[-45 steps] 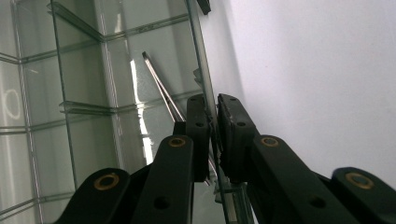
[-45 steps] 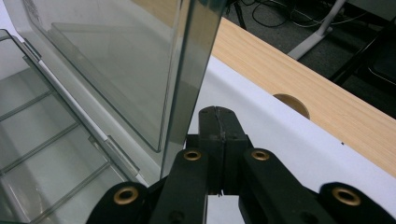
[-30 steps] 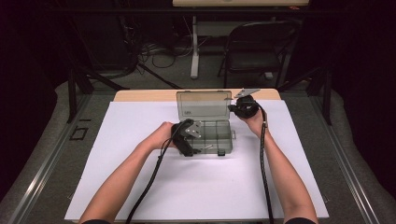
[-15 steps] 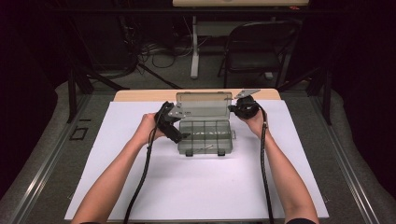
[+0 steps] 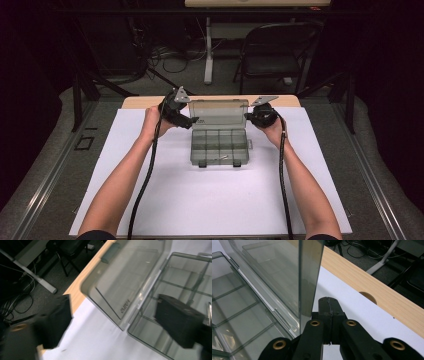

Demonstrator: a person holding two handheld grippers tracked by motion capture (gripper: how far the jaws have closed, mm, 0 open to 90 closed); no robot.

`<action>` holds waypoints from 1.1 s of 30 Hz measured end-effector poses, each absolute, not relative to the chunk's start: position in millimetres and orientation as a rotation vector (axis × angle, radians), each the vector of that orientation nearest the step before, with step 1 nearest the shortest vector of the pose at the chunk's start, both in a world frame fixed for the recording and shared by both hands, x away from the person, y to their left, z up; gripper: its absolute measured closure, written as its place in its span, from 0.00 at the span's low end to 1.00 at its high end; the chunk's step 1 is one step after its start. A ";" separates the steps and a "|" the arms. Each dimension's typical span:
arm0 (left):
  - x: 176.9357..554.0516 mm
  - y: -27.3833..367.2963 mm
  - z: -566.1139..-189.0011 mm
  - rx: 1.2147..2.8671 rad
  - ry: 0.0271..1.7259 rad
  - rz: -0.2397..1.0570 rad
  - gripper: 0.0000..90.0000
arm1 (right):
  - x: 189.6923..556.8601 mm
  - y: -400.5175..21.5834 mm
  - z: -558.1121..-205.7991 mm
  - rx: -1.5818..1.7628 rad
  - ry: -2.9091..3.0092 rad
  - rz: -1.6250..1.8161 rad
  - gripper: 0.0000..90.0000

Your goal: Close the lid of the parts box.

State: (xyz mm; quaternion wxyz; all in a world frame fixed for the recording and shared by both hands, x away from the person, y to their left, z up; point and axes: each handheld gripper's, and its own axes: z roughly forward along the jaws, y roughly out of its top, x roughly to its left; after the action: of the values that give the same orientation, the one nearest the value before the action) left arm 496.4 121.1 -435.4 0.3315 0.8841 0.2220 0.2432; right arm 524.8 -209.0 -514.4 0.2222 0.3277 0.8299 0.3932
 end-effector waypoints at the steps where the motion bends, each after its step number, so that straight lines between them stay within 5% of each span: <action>1: 498.3 121.0 -433.8 2.303 0.590 0.636 0.22 | 524.6 -208.8 -514.3 0.907 2.294 1.082 1.00; 15: 506.3 118.5 -428.2 2.297 0.561 0.659 0.79 | 522.4 -208.6 -513.9 0.897 2.290 1.068 1.00; 18: 505.8 121.6 -427.3 2.295 0.543 0.634 0.83 | 521.2 -209.9 -512.6 0.899 2.282 1.060 1.00; 24: 496.8 125.1 -426.7 2.324 0.476 0.636 0.85 | 513.7 -219.4 -497.2 0.933 2.251 1.028 0.71; 33: 486.7 125.8 -426.6 2.349 0.422 0.642 0.85 | 489.1 -225.1 -460.5 0.866 2.313 0.972 0.47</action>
State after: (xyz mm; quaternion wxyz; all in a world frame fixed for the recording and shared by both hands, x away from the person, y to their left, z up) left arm 486.7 125.8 -426.6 0.3289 0.8975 0.1611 0.2455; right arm 489.1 -225.1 -460.5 0.2413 0.3165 0.8458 0.3553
